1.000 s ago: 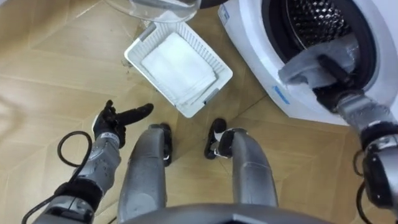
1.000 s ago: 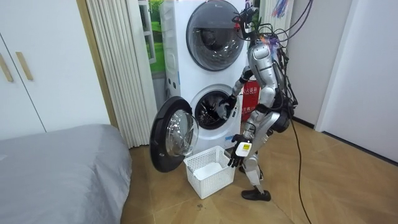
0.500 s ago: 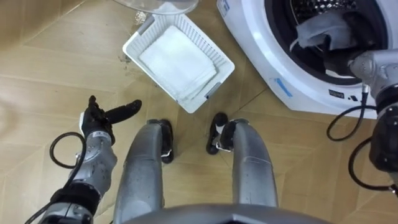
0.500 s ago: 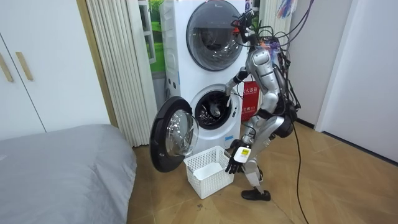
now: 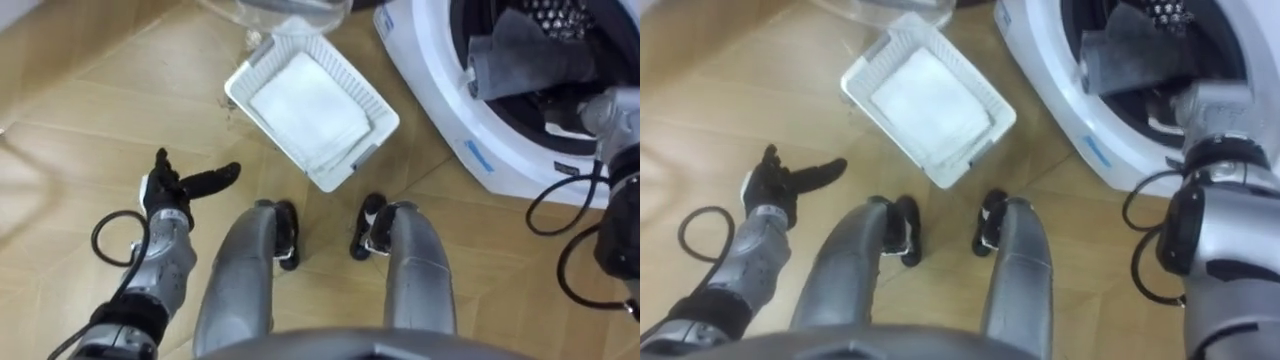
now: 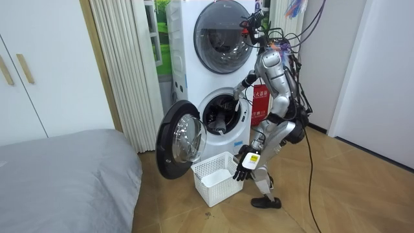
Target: Put towel into washing machine
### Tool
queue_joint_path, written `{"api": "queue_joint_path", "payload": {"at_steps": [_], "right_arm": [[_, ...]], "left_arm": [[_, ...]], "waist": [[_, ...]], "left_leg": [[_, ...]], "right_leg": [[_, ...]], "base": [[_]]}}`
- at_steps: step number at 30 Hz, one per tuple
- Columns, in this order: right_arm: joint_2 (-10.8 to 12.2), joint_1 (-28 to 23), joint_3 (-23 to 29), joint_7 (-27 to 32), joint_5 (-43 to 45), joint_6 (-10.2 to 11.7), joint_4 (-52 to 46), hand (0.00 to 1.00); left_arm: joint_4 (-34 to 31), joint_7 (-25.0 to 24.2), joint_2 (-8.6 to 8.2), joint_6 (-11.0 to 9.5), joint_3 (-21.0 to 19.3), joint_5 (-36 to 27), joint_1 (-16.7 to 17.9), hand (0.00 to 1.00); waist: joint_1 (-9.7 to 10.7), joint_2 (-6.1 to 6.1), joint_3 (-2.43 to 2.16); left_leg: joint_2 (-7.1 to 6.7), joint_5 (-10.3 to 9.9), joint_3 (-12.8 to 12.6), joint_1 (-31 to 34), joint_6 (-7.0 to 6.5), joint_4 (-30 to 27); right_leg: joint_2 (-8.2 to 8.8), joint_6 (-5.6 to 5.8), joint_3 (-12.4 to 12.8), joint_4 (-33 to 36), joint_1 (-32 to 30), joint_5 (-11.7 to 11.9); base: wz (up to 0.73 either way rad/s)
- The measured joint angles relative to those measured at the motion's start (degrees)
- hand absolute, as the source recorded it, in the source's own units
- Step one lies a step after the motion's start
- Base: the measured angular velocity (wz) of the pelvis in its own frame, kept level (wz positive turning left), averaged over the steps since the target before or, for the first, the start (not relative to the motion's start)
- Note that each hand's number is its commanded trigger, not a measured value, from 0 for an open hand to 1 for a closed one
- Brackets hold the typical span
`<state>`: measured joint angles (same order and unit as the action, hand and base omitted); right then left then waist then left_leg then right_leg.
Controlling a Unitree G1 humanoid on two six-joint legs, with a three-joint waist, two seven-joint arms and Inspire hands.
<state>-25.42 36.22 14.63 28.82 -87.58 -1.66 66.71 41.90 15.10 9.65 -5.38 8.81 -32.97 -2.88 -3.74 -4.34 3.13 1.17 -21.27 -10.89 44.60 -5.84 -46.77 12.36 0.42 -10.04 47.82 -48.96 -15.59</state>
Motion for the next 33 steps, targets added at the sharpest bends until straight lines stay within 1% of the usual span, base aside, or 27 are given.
{"api": "queue_joint_path", "payload": {"at_steps": [1, 2, 3, 4, 5, 6, 7, 8, 9, 10, 11, 12, 13, 14, 15, 16, 17, 19, 20, 21, 22, 24, 26, 27, 31, 33], "right_arm": [[0.15, -1.87, -0.27, -1.29, -0.03, 0.68, 0.02, 0.0], [0.3, -2.89, -0.32, -2.16, -0.03, 0.88, -0.03, 0.0], [0.62, -5.14, -0.53, -3.78, -0.05, 0.94, -0.32, 0.0], [1.01, -7.37, -0.98, -4.92, -0.11, 1.3, -0.42, 0.0], [1.47, -8.43, -0.99, -5.53, -0.17, 1.73, -0.48, 0.0], [2.73, -10.39, -1.0, -6.75, -0.2, 3.1, -0.69, 0.0], [4.18, -12.29, -0.99, -7.91, -0.16, 4.98, -0.76, 0.0], [4.91, -13.43, -1.0, -8.88, 0.01, 5.55, -0.66, 0.0], [6.7, -15.63, -1.07, -10.89, 1.1, 6.36, -0.5, 0.0], [7.49, -16.82, -1.08, -11.72, 1.65, 6.74, -0.29, 0.0], [8.53, -19.61, -1.1, -13.47, 3.15, 6.8, 0.21, 0.0], [9.29, -22.56, -1.1, -15.19, 6.13, 7.09, 0.77, 0.0], [9.61, -24.12, -1.24, -15.76, 7.71, 7.26, 0.99, 0.0], [9.89, -28.01, -2.77, -17.11, 11.43, 7.4, 0.87, 0.0], [9.93, -31.28, -4.83, -18.44, 16.59, 7.83, 1.0, 0.0], [10.11, -33.84, -6.85, -19.12, 22.75, 8.0, 1.56, 0.0], [10.31, -34.85, -7.43, -19.37, 26.03, 8.01, 2.03, 0.0], [11.07, -38.93, -10.86, -20.79, 39.66, 8.05, 3.74, 0.0], [11.24, -39.57, -11.56, -21.34, 43.09, 8.0, 4.32, 0.0], [11.64, -40.36, -13.02, -22.13, 48.16, 7.9, 4.6, 0.0], [11.76, -40.53, -14.11, -22.42, 50.29, 7.86, 4.62, 0.0], [12.09, -40.9, -18.28, -24.39, 57.08, 7.84, 4.65, 0.0], [12.5, -40.93, -19.45, -25.68, 61.81, 7.82, 4.32, 0.0], [12.67, -40.9, -19.81, -26.34, 63.53, 7.8, 4.03, 0.0], [13.52, -40.99, -20.02, -28.35, 67.48, 7.75, 4.44, 0.0], [13.87, -41.42, -20.09, -29.11, 67.85, 7.45, 4.49, 0.0]], "left_arm": [[1.54, -0.44, -0.17, -0.02, 0.4, 0.33, -0.31, 0.0], [2.22, -0.77, -0.2, -0.01, 0.41, 0.88, -0.37, 0.0], [3.11, -0.98, -0.21, 0.01, 0.4, 2.03, -0.13, 0.0], [4.26, -1.13, -0.19, -0.01, 0.37, 3.93, 0.05, 0.0], [4.82, -1.18, -0.13, 0.0, 0.37, 4.0, 0.3, 0.0], [6.46, -1.46, -0.01, -0.02, 0.38, 4.04, 0.71, 0.0], [8.05, -1.96, 0.0, 0.0, 0.16, 4.84, 1.11, 0.0], [8.95, -2.24, -0.05, -0.09, 0.11, 5.31, 1.31, 0.0], [10.99, -2.51, -0.08, -0.08, 0.03, 6.67, 1.82, 0.0], [11.48, -2.7, -0.07, -0.07, -0.21, 7.14, 2.34, 0.0], [11.93, -3.24, -0.08, -0.11, -1.25, 8.44, 3.58, 0.0], [13.25, -3.62, -0.03, -0.64, -2.69, 9.58, 4.47, 0.0], [13.91, -3.63, -0.03, -0.94, -3.59, 10.3, 5.06, 0.0], [14.82, -3.66, 0.1, -1.32, -4.82, 11.53, 6.52, 0.0], [16.14, -3.82, 0.28, -1.33, -5.72, 12.93, 7.75, 0.0], [16.97, -3.87, 0.66, -1.38, -6.27, 13.8, 9.24, 0.0], [17.52, -3.91, 0.76, -1.43, -6.6, 13.92, 9.91, 0.0], [19.57, -4.41, 0.83, -1.41, -8.04, 15.62, 11.11, 0.0], [19.89, -4.57, 0.8, -1.42, -8.49, 16.43, 11.25, 0.0], [19.93, -4.63, 0.79, -1.45, -8.73, 17.56, 11.68, 0.0], [19.93, -4.66, 0.79, -1.45, -8.7, 17.77, 11.86, 0.0], [19.8, -5.0, 0.77, -1.47, -8.57, 17.99, 12.79, 0.0], [19.79, -5.59, 0.76, -1.46, -8.55, 18.33, 13.33, 0.0], [19.82, -5.78, 0.76, -1.45, -8.58, 19.36, 13.74, 0.0], [19.99, -6.84, 0.76, -0.99, -8.89, 22.33, 15.21, 0.0], [19.96, -7.09, 0.66, -0.83, -8.89, 22.57, 15.58, 0.0]], "waist": [[-0.73, 0.3, -0.08], [-0.99, 0.46, -0.12], [-1.32, 0.66, -0.17], [-1.69, 0.89, -0.16], [-1.68, 1.18, -0.26], [-1.68, 1.64, -0.52], [-1.66, 1.91, -0.68], [-1.72, 2.08, -0.76], [-1.67, 2.58, -0.99], [-1.55, 2.76, -1.1], [-1.26, 3.09, -1.51], [-1.34, 3.25, -1.62], [-1.36, 3.41, -1.74], [-1.3, 3.86, -2.12], [-1.24, 4.38, -2.61], [-1.26, 4.47, -2.76], [-1.11, 4.49, -2.77], [-0.52, 4.43, -2.84], [-0.54, 4.39, -2.84], [-0.57, 4.34, -2.83], [-0.53, 4.31, -2.82], [-0.52, 4.17, -2.74], [-0.03, 4.07, -2.71], [0.05, 4.04, -2.82], [0.22, 4.24, -2.73], [0.31, 4.4, -2.7]], "left_leg": [[0.07, 0.17, 0.04, -1.5, 0.18, 1.28], [0.16, 0.22, 0.1, -2.28, 0.27, 1.9], [0.29, 0.41, 0.24, -3.86, 0.51, 3.33], [0.63, 0.49, 0.17, -5.51, 0.62, 4.52], [0.96, 0.51, 0.17, -6.22, 0.68, 4.94], [1.41, 0.68, 0.27, -7.76, 0.96, 6.19], [1.62, 0.87, 0.35, -9.52, 1.27, 7.55], [1.75, 0.93, 0.36, -10.56, 1.37, 8.28], [2.12, 1.11, 0.34, -12.87, 1.66, 9.94], [2.21, 1.23, 0.31, -14.18, 1.84, 10.93], [2.1, 1.56, 0.35, -16.65, 2.09, 13.09], [1.99, 1.74, 0.31, -19.41, 2.25, 15.11], [1.98, 1.8, 0.25, -20.7, 2.37, 15.94], [1.96, 1.95, 0.23, -23.1, 2.63, 17.51], [1.89, 2.12, 0.25, -25.42, 2.92, 19.65], [1.59, 2.72, 0.24, -27.98, 3.27, 22.2], [1.46, 3.06, 0.25, -29.35, 3.42, 23.41], [1.16, 4.34, 0.94, -33.88, 4.1, 27.49], [1.17, 4.51, 0.94, -34.91, 4.26, 28.27], [1.35, 4.68, 1.08, -36.55, 4.52, 29.48], [1.4, 4.75, 1.43, -37.21, 4.64, 29.84], [1.34, 5.08, 1.99, -40.37, 5.21, 31.81], [1.48, 5.32, 2.17, -42.33, 5.59, 32.99], [1.52, 5.42, 2.36, -43.33, 5.76, 33.51], [1.54, 5.43, 3.4, -47.02, 5.77, 34.63], [1.59, 5.47, 3.52, -48.3, 5.84, 35.15]], "right_leg": [[-0.22, 0.08, -0.37, -1.26, 1.64, 0.09], [-0.3, 0.03, -0.76, -2.02, 2.55, 0.16], [-0.55, 0.07, -1.45, -3.55, 4.42, 0.28], [-1.0, 0.19, -1.9, -5.09, 6.33, 0.38], [-1.35, 0.28, -2.25, -5.95, 7.45, 0.51], [-1.96, 0.39, -3.04, -7.99, 9.51, 0.88], [-2.68, 0.66, -3.16, -10.09, 11.57, 1.24], [-2.96, 0.66, -3.36, -11.04, 12.79, 1.44], [-3.72, 0.71, -3.84, -13.57, 15.59, 2.02], [-3.92, 0.74, -4.24, -14.85, 17.04, 2.28], [-4.37, 1.01, -4.41, -17.12, 19.64, 2.6], [-4.66, 1.21, -4.47, -18.87, 22.22, 2.73], [-4.78, 1.26, -4.59, -19.68, 23.49, 2.76], [-5.14, 1.42, -4.84, -21.48, 25.95, 2.85], [-5.59, 1.68, -4.97, -23.48, 28.23, 3.11], [-5.89, 1.75, -4.68, -25.15, 30.2, 3.35], [-6.09, 1.79, -4.39, -26.02, 31.28, 3.46], [-6.67, 1.77, -4.85, -29.36, 35.69, 3.85], [-6.84, 1.76, -4.84, -29.86, 36.58, 3.85], [-7.39, 1.69, -4.76, -30.9, 38.09, 3.9], [-7.61, 1.64, -4.72, -31.42, 38.81, 3.93], [-8.57, 1.35, -4.35, -33.62, 41.85, 4.21], [-9.0, 1.32, -4.38, -34.75, 43.99, 4.23], [-9.2, 1.32, -4.41, -35.5, 45.17, 4.23], [-9.76, 1.35, -4.53, -38.32, 49.97, 4.26], [-9.9, 1.35, -4.48, -38.49, 51.17, 4.26]], "base": [[0.0], [0.04], [0.04], [0.06], [0.05], [0.04], [0.0], [-0.08], [-0.09], [-0.04], [0.0], [0.0], [-0.06], [-0.06], [-0.12], [-0.13], [-0.15], [0.02], [0.04], [-0.03], [-0.09], [-0.09], [0.06], [0.11], [0.11], [0.07]]}}
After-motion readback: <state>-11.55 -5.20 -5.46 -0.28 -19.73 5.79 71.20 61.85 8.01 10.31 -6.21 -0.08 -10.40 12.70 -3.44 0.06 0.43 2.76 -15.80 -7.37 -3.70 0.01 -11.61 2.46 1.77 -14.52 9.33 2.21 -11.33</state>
